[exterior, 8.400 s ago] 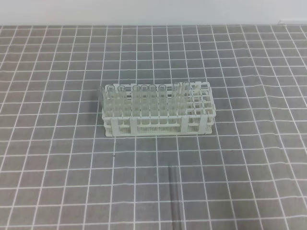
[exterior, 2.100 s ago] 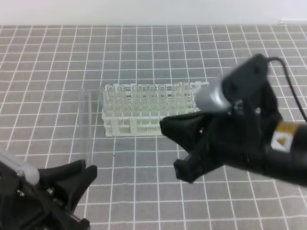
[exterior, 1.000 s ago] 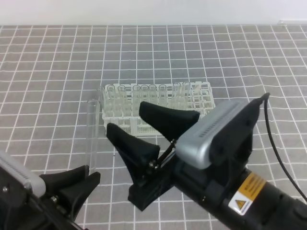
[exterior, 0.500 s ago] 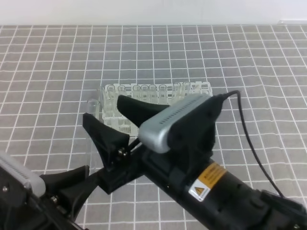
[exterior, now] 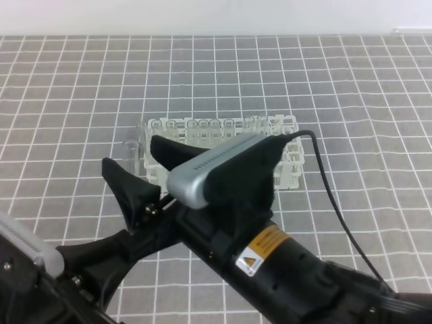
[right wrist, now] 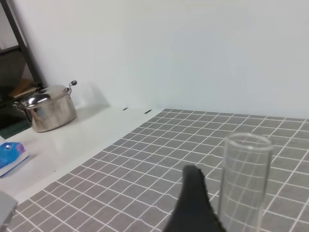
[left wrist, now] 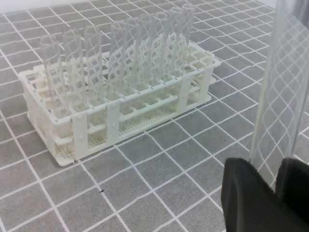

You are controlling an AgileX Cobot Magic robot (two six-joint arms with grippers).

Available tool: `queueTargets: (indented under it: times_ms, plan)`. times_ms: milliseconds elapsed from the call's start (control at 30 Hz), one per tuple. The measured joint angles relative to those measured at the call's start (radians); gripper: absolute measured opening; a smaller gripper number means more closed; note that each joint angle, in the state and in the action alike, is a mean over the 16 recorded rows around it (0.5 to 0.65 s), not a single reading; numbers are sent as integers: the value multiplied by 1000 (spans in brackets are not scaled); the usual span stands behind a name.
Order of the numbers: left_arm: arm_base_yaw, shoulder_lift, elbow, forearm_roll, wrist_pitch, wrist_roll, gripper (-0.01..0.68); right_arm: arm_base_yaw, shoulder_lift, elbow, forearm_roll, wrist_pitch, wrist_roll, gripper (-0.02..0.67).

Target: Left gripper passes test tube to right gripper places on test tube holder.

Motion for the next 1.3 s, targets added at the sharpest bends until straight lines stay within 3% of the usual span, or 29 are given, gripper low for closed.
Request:
queueTargets:
  times_ms: [533,1300]
  plan:
    - [0,0,0,4,-1,8,61,0,50,-48,0,-17,22,423]
    - [-1,1,6,-13,-4,44,78,1,50,-50,-10,-14,46,147]
